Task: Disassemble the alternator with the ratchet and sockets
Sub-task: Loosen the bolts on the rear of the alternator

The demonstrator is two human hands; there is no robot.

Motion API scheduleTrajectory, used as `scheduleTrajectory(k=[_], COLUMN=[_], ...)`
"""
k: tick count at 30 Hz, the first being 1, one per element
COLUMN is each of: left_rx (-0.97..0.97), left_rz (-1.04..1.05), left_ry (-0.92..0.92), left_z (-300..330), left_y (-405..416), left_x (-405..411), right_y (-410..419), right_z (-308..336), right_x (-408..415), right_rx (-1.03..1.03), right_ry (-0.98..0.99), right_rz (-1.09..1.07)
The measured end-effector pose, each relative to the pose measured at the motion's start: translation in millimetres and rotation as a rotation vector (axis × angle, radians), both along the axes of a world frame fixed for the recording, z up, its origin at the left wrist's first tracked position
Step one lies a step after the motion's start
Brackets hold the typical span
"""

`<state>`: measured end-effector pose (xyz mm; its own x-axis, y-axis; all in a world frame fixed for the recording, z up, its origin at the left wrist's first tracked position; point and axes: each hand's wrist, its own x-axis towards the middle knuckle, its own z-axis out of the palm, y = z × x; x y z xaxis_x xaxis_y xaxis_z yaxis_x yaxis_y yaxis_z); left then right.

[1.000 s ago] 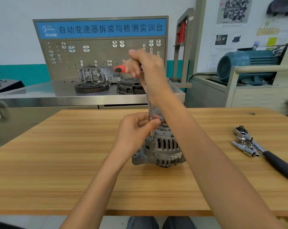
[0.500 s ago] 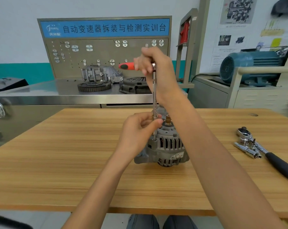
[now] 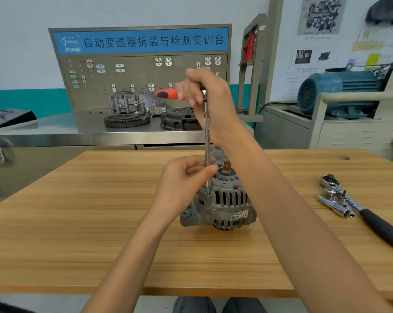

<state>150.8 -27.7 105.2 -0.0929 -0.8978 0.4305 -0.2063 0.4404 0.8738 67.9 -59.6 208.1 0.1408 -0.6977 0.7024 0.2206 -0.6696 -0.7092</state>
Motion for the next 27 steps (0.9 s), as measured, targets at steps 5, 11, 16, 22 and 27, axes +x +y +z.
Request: scheduleTrajectory(k=[5, 11, 16, 22, 27], left_rx=[0.003, -0.036, -0.007, -0.015, -0.081], left_rz=[0.058, 0.103, 0.05, 0.119, 0.166], left_ry=[0.015, -0.024, 0.006, 0.012, -0.042], left_z=[-1, -2, -2, -3, -4], left_y=[-2, -4, -2, -6, -6], left_x=[-2, -4, -5, -8, -10], right_y=[-2, -3, -4, -9, -6], right_z=[-12, -13, -1, -11, -15], right_x=[8, 8, -2, 2, 1], right_rx=[-0.199, -0.385, -0.017, -0.14, -0.38], right_ry=[-0.038, 0.205, 0.029, -0.018, 0.167], right_rz=[-0.373, -0.93, -0.077, -0.424, -0.964])
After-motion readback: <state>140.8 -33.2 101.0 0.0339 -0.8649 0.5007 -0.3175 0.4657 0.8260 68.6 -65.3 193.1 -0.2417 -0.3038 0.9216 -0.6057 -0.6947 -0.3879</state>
